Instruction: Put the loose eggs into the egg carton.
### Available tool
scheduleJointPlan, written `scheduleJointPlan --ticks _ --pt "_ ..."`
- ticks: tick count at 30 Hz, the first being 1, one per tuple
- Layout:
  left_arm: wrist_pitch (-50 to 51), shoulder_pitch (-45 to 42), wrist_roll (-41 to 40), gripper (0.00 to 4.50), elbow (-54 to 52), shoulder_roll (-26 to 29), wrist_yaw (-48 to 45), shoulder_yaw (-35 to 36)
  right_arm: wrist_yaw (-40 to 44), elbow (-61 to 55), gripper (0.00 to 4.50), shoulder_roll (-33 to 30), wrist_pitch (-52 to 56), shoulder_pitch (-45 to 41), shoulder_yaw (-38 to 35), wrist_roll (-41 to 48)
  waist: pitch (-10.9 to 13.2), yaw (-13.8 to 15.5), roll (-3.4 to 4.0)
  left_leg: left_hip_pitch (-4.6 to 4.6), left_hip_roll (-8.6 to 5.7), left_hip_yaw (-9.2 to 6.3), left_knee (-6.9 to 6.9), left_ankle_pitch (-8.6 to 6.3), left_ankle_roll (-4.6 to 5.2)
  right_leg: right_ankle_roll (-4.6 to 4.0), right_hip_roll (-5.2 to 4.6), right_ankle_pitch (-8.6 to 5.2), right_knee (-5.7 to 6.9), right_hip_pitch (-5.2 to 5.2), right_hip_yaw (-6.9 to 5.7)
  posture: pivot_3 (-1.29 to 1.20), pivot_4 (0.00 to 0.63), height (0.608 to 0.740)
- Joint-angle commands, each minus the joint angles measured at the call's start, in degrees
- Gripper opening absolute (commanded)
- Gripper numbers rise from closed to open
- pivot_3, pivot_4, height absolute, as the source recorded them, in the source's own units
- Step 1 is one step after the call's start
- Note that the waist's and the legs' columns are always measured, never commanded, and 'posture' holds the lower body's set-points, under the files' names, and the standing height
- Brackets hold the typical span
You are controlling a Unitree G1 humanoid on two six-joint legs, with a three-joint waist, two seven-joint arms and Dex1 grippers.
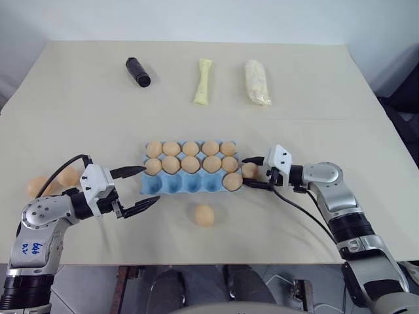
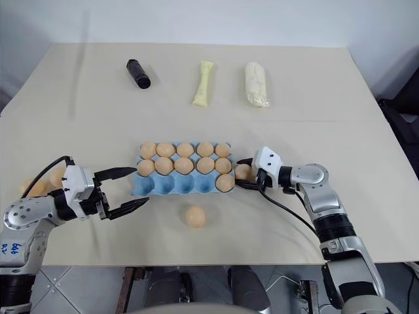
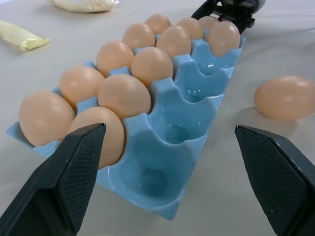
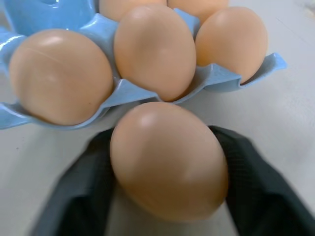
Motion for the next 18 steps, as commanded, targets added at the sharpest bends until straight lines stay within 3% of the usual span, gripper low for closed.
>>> scheduleJointPlan --ticks 1,5,10,14,18 --pt "-0.1 0.4 -1.2 4.50 -1.5 -0.2 -0.2 0.8 0.7 -1.8 1.97 -2.0 0.1 0.6 -2.1 1.3 0.0 0.0 0.00 0.00 0.00 0.00 0.00 0.00 0.00 0.00 0.00 0.00 0.00 0.00 0.00 0.00 0.150 0.740" --pt "0.2 0.8 -2.2 4.50 -1.8 -0.2 -0.2 1.9 3.4 -8.1 1.97 -7.0 3.8 3.2 -4.5 4.2 0.0 0.2 0.00 -0.02 -0.01 -0.02 -0.01 0.00 0.00 0.00 -0.03 0.00 -0.04 0.01 -0.02 0.00 0.150 0.740" --pt "1.2 0.6 -3.5 4.50 -1.3 0.0 0.4 3.0 5.6 -23.6 1.97 -10.6 18.0 4.1 -6.1 13.1 0.1 -0.1 0.01 -0.05 0.01 -0.09 -0.05 -0.01 0.00 0.00 -0.01 0.00 -0.06 0.00 -0.03 0.00 0.150 0.740" --pt "0.4 0.4 -2.6 4.50 0.9 0.1 -0.5 2.8 0.7 -33.0 1.97 -3.5 24.9 0.7 -1.6 16.3 0.1 -1.0 0.00 -0.02 0.07 -0.14 -0.06 0.01 -0.07 -0.04 0.08 0.02 0.00 0.01 -0.03 0.00 0.150 0.740" --pt "0.5 0.0 -2.4 4.50 0.8 0.0 -0.4 2.4 -2.2 -31.3 1.97 1.3 21.2 -0.5 3.4 10.4 0.1 -0.8 -0.04 -0.10 0.01 -0.24 -0.06 0.01 -0.08 -0.05 0.02 0.02 -0.04 0.00 -0.15 0.00 0.150 0.740"
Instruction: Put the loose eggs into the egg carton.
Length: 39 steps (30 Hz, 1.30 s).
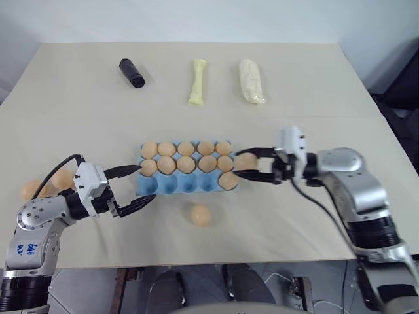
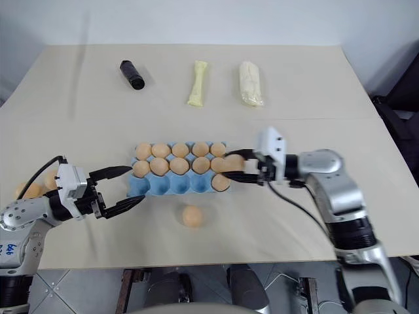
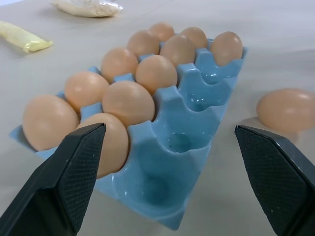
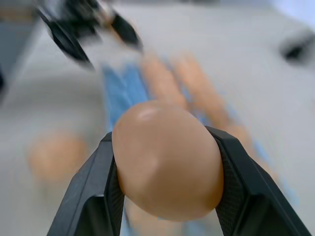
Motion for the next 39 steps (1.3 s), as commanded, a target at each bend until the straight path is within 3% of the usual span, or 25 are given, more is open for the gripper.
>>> scheduleJointPlan --ticks 1,4,10,12,17,24,30,34,39 --pt "-0.7 -0.3 -0.2 4.50 -0.4 0.0 -0.3 0.6 -2.2 2.3 1.97 1.8 -5.0 -0.3 3.1 -5.1 0.0 0.6 -0.07 -0.03 -0.04 -0.06 0.00 -0.01 0.02 0.00 -0.05 0.00 -0.04 0.01 -0.06 0.00 0.150 0.740" --pt "-0.7 -0.3 -0.4 4.50 -0.6 0.0 -0.1 0.8 -1.8 5.3 1.97 2.3 -8.3 0.4 4.3 -6.9 0.1 1.3 -0.19 -0.11 -0.07 -0.05 0.02 -0.05 0.07 0.00 -0.13 0.00 -0.11 -0.06 -0.14 0.00 0.150 0.740" --pt "-0.4 0.5 -0.6 4.50 -1.4 -0.2 0.4 1.0 -3.0 5.6 4.02 5.0 -9.6 1.1 4.5 -6.7 0.1 0.9 -0.21 -0.22 -0.01 0.07 0.01 -0.02 0.03 0.00 -0.06 0.00 0.05 -0.36 -0.07 0.00 0.150 0.740" --pt "-0.3 0.3 -0.7 4.50 -1.6 -0.3 0.5 0.9 -3.4 3.9 4.48 5.2 -8.5 1.3 3.4 -5.6 0.1 0.8 -0.21 -0.23 0.02 0.14 0.01 0.00 0.00 0.00 -0.02 0.00 0.13 -0.42 0.00 0.00 0.150 0.740" --pt "0.0 -0.5 -1.0 4.50 -1.5 -0.2 0.2 0.9 -3.1 -1.6 4.48 -0.2 -6.1 4.9 -1.9 -2.9 0.1 1.3 -0.22 -0.27 -0.01 0.14 0.04 0.00 0.00 0.00 -0.06 0.00 0.14 -0.45 0.01 0.00 0.150 0.740" --pt "2.1 -3.0 -1.3 4.50 -1.3 -0.1 -0.9 -1.2 -3.5 -7.7 4.48 -10.3 -5.1 19.8 -14.7 0.6 0.1 1.6 -0.24 -0.74 -0.04 -0.03 0.08 -0.01 0.01 0.00 -0.06 0.00 0.01 -0.69 -0.13 0.00 0.150 0.740" --pt "3.6 -4.4 -1.6 4.50 -2.5 0.5 -5.4 -4.8 -2.1 -8.4 4.48 -13.8 -11.2 32.7 -22.4 -0.4 0.1 1.3 -0.24 -0.74 -0.05 0.04 0.10 0.00 0.01 0.00 0.03 0.00 0.00 -0.70 -0.02 0.00 0.150 0.740" --pt "2.9 -6.1 -0.9 4.50 -0.7 0.5 -6.4 -4.7 -1.7 -11.3 4.48 -13.7 -11.6 35.0 -20.0 0.1 0.1 1.4 -0.25 -0.62 -0.05 0.10 0.12 0.05 0.02 0.04 0.08 0.02 0.05 -0.64 0.07 0.00 0.150 0.740" --pt "4.6 -6.2 -2.0 4.50 -0.6 1.2 -7.3 -3.2 -2.1 -18.4 4.48 -13.0 -4.9 30.7 -10.0 0.8 0.1 1.0 -0.25 -0.61 -0.06 0.13 0.17 0.07 0.05 0.09 0.05 0.08 0.08 -0.64 0.11 0.00 0.150 0.740"
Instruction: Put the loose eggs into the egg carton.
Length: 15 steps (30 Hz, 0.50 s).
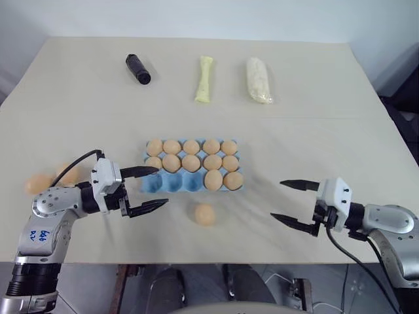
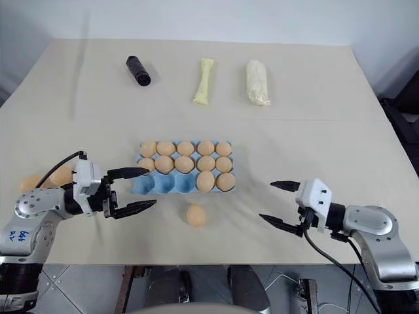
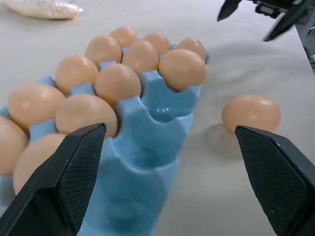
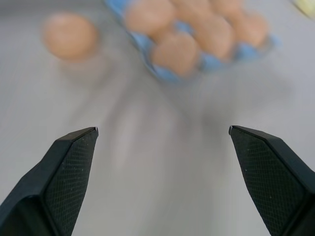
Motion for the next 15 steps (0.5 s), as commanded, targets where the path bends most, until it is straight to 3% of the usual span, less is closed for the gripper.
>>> scheduleJointPlan --ticks 1,9,15 --pt "0.6 0.3 -1.7 4.50 -0.8 1.2 -0.8 1.7 -1.4 -5.6 4.48 1.2 5.0 -4.0 7.0 0.6 0.0 0.0 0.00 0.01 0.03 0.00 0.00 0.01 -0.02 -0.01 0.01 0.01 0.01 -0.01 0.00 0.00 0.150 0.740" --pt "0.3 4.6 -1.3 4.50 -0.4 2.2 -0.8 4.1 -4.5 0.0 4.48 8.6 7.3 -14.8 20.8 -5.7 0.0 0.1 -0.02 -0.11 0.02 -0.06 0.00 0.02 -0.02 -0.02 -0.05 0.01 0.04 -0.16 -0.09 0.00 0.150 0.740" --pt "0.2 8.7 -1.6 4.50 -0.5 3.8 -1.1 7.0 -2.3 6.4 4.48 12.7 5.9 -20.2 26.5 -7.9 0.0 0.1 -0.03 -0.14 0.03 -0.06 0.00 0.02 -0.02 -0.03 -0.07 0.01 0.07 -0.20 -0.13 0.00 0.150 0.740"
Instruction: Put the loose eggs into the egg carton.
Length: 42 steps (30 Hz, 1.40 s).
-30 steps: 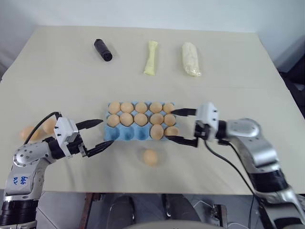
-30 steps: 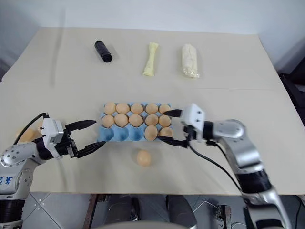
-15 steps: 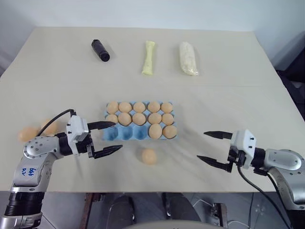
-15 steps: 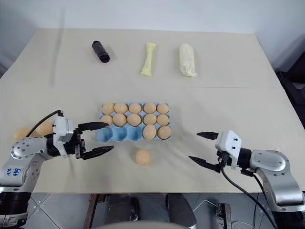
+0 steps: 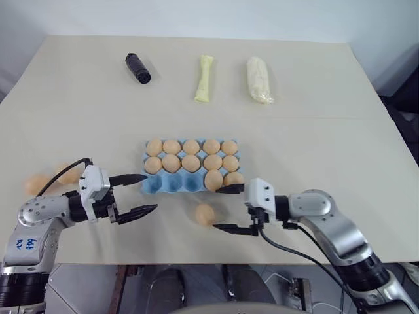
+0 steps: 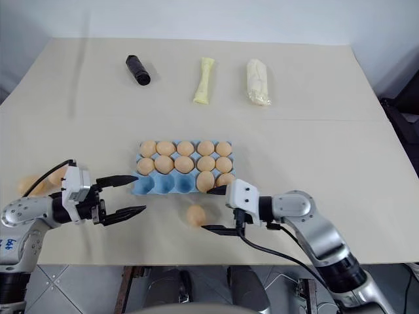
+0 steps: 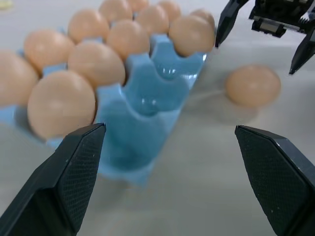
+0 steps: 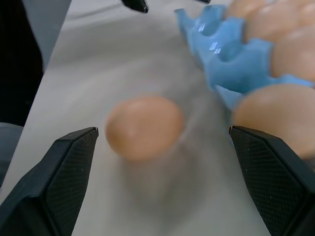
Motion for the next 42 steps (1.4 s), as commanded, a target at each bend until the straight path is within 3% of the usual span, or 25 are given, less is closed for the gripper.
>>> scheduleJointPlan --ticks 1,8,11,15,17,24,29,35,38,42 --pt "-0.4 1.5 -0.9 4.50 -1.2 1.2 -0.4 2.5 1.5 2.4 4.48 1.1 -1.9 -2.3 1.7 -1.0 0.0 0.0 0.00 0.00 0.00 0.01 0.01 0.00 0.00 0.00 -0.01 0.00 0.01 0.00 0.00 0.00 0.150 0.740" --pt "0.8 3.4 -1.4 4.50 -3.0 1.8 -0.4 3.7 4.2 9.4 4.48 3.9 -4.6 -6.3 6.2 -4.0 0.0 0.0 0.00 0.02 -0.01 -0.01 0.06 0.02 0.01 -0.01 0.00 0.00 0.14 -0.01 -0.03 0.00 0.150 0.740" --pt "1.4 3.6 -1.6 4.50 -3.6 1.9 -0.2 4.0 4.8 10.6 3.89 4.6 -6.6 -6.1 6.4 -4.4 0.0 0.0 0.00 0.00 -0.01 0.00 0.06 0.02 0.01 -0.01 -0.01 0.00 0.12 -0.02 -0.04 0.00 0.150 0.740" --pt "1.8 3.9 -1.7 4.50 -3.9 2.0 -0.1 4.2 6.4 9.9 2.54 4.6 -7.6 -5.3 5.5 -2.7 0.0 -0.1 0.00 0.02 -0.01 0.01 0.06 0.02 0.01 -0.01 0.00 0.00 0.16 -0.02 -0.08 0.00 0.150 0.740" --pt "1.8 3.8 -1.6 4.50 -3.9 1.9 0.1 4.2 7.4 7.7 2.21 3.7 -6.1 -4.7 3.5 -0.1 0.0 -0.1 0.00 0.02 -0.01 0.01 0.06 0.02 0.01 -0.01 0.00 0.00 0.18 -0.02 -0.08 0.00 0.150 0.740" --pt "1.5 3.5 -1.3 4.50 -3.4 1.1 0.8 3.9 6.1 0.7 2.21 1.6 2.6 -8.2 -5.9 9.5 0.0 -0.2 0.00 0.03 -0.01 -0.01 0.08 0.02 0.01 -0.01 -0.01 0.00 0.24 -0.01 -0.07 0.00 0.150 0.740" --pt "0.9 2.6 -0.9 4.50 -2.6 -0.3 2.1 3.2 0.9 7.8 2.21 5.1 -1.0 -15.3 -6.7 4.5 0.0 -0.3 -0.01 0.07 -0.01 -0.06 0.07 0.09 -0.05 -0.06 0.02 0.01 0.35 -0.03 -0.06 0.00 0.150 0.740" --pt "0.3 1.8 -0.3 4.50 -2.1 -1.2 2.9 2.5 -0.3 15.7 2.21 9.2 -5.7 -19.5 -2.6 -1.3 0.0 -0.3 -0.01 -0.03 -0.02 0.02 0.06 0.10 -0.04 -0.06 0.00 0.01 0.42 -0.22 -0.07 0.00 0.150 0.740" --pt "0.5 1.5 -0.4 4.50 -2.3 -1.6 3.7 2.5 -2.0 19.6 3.04 12.0 -5.9 -21.3 -1.3 -3.6 0.0 -0.6 -0.01 -0.14 -0.01 0.12 0.06 0.10 -0.05 -0.06 -0.02 0.01 0.62 -0.47 -0.08 0.00 0.150 0.740" --pt "0.6 1.4 -0.6 4.50 -2.2 -2.0 4.4 3.1 0.6 16.5 4.44 11.6 -4.6 -19.8 -2.0 -1.5 0.0 -1.0 -0.01 -0.14 -0.01 0.34 0.08 0.17 -0.04 -0.06 -0.02 0.01 0.87 -0.68 -0.06 0.00 0.150 0.740"
